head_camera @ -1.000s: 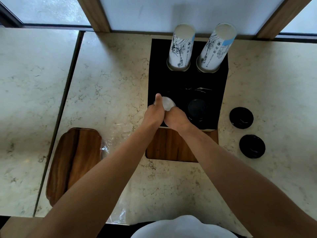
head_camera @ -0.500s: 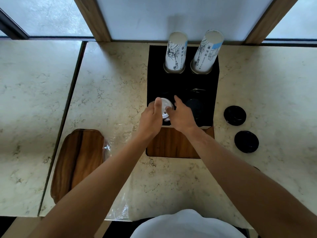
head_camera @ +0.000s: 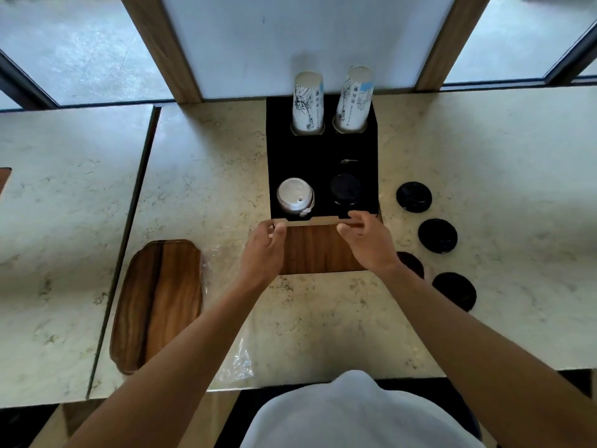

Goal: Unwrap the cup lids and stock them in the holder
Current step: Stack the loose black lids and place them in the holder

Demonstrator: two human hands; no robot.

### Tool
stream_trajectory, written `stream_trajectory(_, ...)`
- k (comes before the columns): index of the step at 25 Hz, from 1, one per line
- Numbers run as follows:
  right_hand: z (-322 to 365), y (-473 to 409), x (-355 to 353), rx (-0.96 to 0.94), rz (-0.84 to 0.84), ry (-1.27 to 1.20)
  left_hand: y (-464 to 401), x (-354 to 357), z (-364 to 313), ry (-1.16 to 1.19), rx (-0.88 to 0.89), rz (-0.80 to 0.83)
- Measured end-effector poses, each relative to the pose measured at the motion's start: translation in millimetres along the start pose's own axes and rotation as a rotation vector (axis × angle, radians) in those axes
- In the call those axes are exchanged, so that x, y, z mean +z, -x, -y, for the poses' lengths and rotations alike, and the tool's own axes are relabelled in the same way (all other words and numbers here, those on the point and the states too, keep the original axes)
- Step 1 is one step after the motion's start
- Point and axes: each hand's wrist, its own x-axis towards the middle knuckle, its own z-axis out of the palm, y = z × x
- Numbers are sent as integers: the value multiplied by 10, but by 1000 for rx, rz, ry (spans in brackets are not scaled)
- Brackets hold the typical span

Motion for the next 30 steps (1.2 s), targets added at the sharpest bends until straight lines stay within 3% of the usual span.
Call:
stream_trajectory(13, -809, 721, -264, 163, -169, -14, 368, 618, -102, -73, 68, 231)
stream_trajectory(20, -1331, 672, -632, 214, -151, 78, 481, 1066, -334, -102, 14, 303)
stream_trajectory(24, -1491, 479, -805, 174, -131, 117, 482, 1338, -488, -124, -33, 315)
stream_trajectory(30, -1539, 141, -906, -13, 33, 350, 528, 1643, -582, -126, -169, 230)
